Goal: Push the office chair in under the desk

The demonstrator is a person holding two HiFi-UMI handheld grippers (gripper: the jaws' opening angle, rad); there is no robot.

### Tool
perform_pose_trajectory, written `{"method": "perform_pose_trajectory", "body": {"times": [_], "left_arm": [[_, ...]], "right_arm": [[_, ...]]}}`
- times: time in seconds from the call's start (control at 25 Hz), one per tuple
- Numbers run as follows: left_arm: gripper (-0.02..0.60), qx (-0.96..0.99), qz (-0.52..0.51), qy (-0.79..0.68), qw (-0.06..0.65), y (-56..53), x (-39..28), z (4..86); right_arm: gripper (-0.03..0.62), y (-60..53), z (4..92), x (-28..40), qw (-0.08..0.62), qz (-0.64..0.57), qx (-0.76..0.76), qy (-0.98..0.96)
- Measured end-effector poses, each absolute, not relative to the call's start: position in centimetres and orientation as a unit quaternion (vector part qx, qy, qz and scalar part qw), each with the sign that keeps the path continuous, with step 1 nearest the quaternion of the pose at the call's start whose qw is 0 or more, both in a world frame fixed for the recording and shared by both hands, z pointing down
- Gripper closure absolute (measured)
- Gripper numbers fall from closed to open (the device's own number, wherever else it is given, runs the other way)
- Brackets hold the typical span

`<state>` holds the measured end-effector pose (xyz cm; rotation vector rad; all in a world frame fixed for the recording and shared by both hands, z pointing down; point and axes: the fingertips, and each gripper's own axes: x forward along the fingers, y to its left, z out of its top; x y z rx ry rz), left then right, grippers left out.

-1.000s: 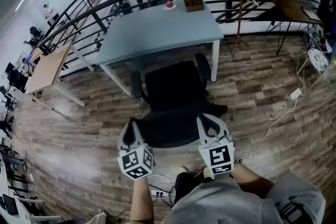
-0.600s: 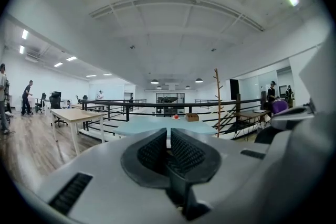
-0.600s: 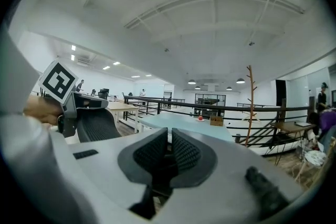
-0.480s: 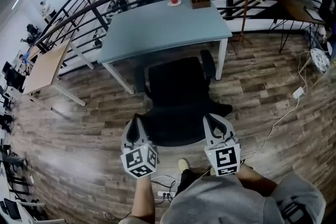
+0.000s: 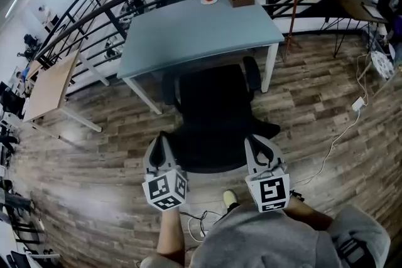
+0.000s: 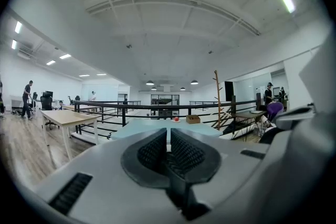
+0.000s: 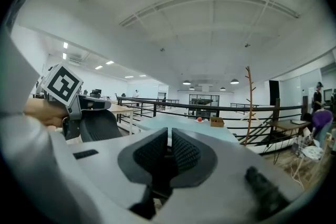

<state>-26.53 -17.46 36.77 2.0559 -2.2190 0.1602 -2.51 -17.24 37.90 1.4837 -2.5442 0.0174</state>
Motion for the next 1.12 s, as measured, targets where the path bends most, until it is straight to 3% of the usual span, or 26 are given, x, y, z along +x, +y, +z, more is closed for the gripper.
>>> {"method": "perform_pose_trajectory", "body": {"times": [0.36,1.12], "left_arm": [[0.549,0.698,0.048,-0.712,0.055,-21.4,-32.8,36.7],[0.548,0.702,0.053,-0.709,0.047,-30.4,-39.4,36.8]], "right_arm": [[0.557,-19.6,37.8,-9.0,0.096,0.006,0.515,-0.852],[0.557,-29.5,37.9,-15.8,0.094,-0.003,0.496,-0.863]]}}
